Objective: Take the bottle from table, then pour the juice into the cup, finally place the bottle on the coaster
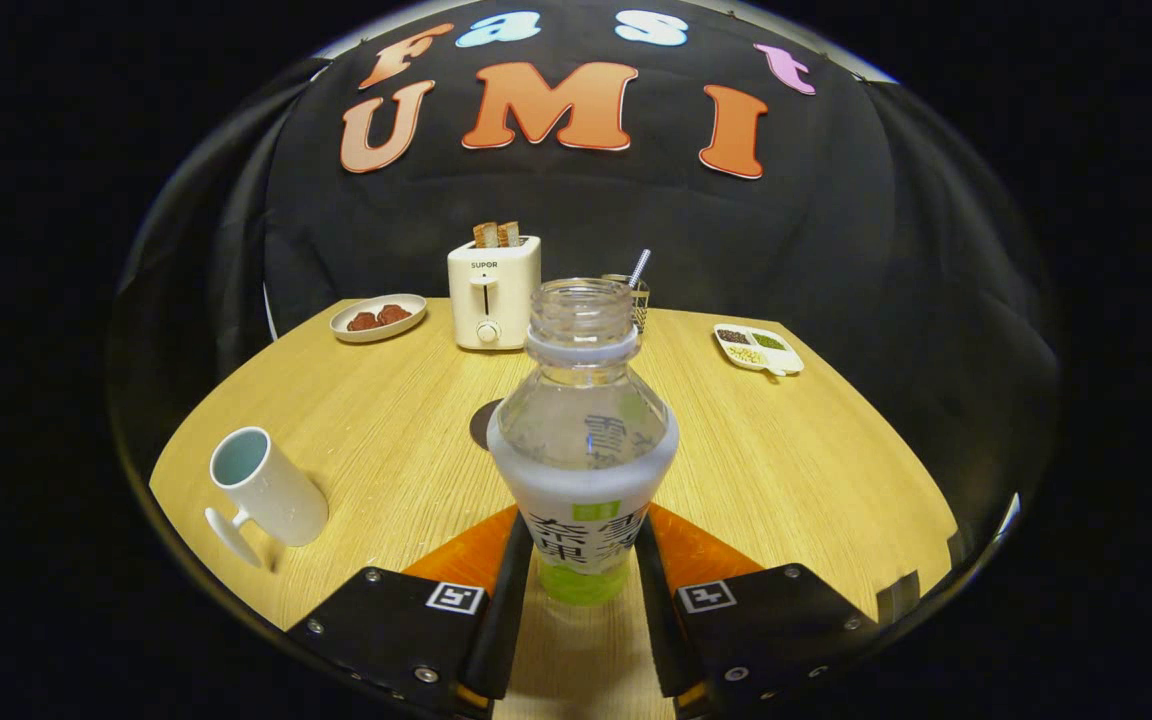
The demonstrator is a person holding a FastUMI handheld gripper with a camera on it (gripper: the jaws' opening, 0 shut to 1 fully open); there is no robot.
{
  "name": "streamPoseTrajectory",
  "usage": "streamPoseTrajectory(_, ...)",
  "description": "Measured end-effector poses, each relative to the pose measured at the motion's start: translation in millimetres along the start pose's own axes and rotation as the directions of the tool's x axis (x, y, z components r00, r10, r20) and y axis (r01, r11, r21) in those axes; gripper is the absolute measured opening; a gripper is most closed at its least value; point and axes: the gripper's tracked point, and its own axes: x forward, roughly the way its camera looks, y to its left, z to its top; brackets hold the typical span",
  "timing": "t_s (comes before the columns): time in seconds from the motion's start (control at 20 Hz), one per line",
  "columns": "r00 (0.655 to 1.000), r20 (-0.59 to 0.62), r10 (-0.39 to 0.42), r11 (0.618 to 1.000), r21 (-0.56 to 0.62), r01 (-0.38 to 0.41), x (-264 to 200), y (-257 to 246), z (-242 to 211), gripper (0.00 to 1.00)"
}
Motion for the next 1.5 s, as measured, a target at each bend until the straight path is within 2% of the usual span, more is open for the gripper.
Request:
streamPoseTrajectory(0.15, 1.000, -0.018, -0.005, 0.999, -0.042, 0.004, -8, 10, 7, 0.56)
streamPoseTrajectory(0.35, 0.999, -0.008, -0.034, 0.986, -0.161, 0.032, -17, 19, 24, 0.56)
streamPoseTrajectory(0.5, 0.998, 0.016, -0.055, 0.959, -0.279, 0.057, -19, 29, 36, 0.56)
streamPoseTrajectory(0.6, 0.998, 0.041, -0.051, 0.926, -0.372, 0.063, -23, 41, 43, 0.56)
streamPoseTrajectory(0.95, 0.990, 0.133, -0.040, 0.752, -0.649, 0.117, -21, 78, 67, 0.56)
streamPoseTrajectory(1.15, 0.988, 0.150, -0.022, 0.623, -0.771, 0.131, -14, 98, 71, 0.56)
streamPoseTrajectory(1.5, 0.982, 0.185, -0.040, 0.423, -0.887, 0.185, -4, 107, 64, 0.56)
